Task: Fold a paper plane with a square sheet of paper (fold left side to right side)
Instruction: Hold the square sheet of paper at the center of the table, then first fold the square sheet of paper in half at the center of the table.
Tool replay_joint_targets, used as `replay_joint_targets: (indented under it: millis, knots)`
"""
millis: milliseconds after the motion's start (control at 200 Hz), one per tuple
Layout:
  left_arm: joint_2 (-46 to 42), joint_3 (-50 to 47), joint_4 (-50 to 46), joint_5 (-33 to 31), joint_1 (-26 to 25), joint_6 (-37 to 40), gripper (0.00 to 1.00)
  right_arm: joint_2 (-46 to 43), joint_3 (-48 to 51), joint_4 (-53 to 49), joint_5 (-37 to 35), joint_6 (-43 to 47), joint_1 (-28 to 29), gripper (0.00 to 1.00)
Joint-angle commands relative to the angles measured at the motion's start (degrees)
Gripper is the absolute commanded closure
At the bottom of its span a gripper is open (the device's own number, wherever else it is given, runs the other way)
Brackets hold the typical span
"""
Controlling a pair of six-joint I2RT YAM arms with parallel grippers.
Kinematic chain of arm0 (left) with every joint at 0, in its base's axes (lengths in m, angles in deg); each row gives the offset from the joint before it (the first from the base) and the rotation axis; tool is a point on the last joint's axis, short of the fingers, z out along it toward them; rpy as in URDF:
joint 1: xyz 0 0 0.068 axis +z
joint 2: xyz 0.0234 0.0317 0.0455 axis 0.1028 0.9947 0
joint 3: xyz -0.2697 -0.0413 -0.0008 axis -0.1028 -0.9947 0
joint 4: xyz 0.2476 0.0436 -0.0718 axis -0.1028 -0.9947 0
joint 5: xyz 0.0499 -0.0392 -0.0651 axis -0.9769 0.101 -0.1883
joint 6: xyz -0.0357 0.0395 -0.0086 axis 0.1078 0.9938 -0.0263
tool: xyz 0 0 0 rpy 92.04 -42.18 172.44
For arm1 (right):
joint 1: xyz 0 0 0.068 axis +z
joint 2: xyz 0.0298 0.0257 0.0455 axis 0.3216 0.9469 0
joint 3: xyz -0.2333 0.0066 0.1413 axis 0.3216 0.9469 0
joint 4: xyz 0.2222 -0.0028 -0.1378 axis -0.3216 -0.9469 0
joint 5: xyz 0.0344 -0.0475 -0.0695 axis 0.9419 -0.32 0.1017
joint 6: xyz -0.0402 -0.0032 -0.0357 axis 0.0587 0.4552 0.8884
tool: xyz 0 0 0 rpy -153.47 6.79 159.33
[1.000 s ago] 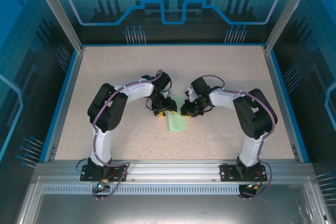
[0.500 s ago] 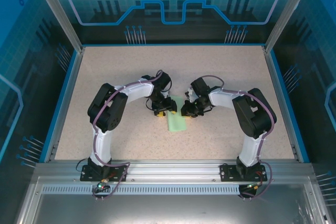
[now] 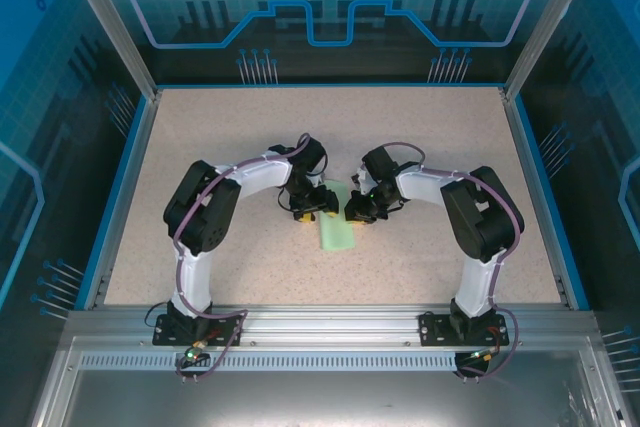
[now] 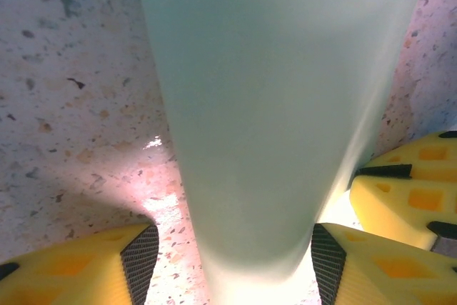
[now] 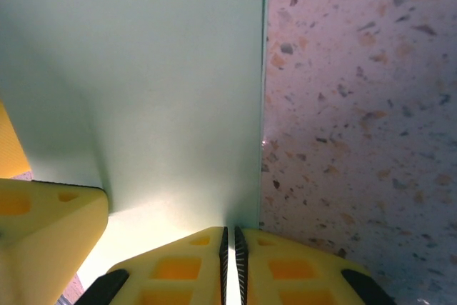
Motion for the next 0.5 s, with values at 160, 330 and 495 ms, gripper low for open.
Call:
replay_joint_targets:
  millis: [160,330,495]
  knots:
    - [-8.54,-3.37,-1.05,-5.04,0.91,1.90,0.35,2.77,-0.75,-3.53,-2.30,0.92,1.17,0.85]
    - [-9.92,-3.47,2.01,2.66,0.84,1.40,0.58,3.00,-0.52,-3.59,-2.29,0.83,1.24,0.85]
    - [-6.38,-3.42,6.30,9.83,-0.14,0.20,0.73,3.11,-0.60,-3.79,-2.41,0.75,1.23,0.85]
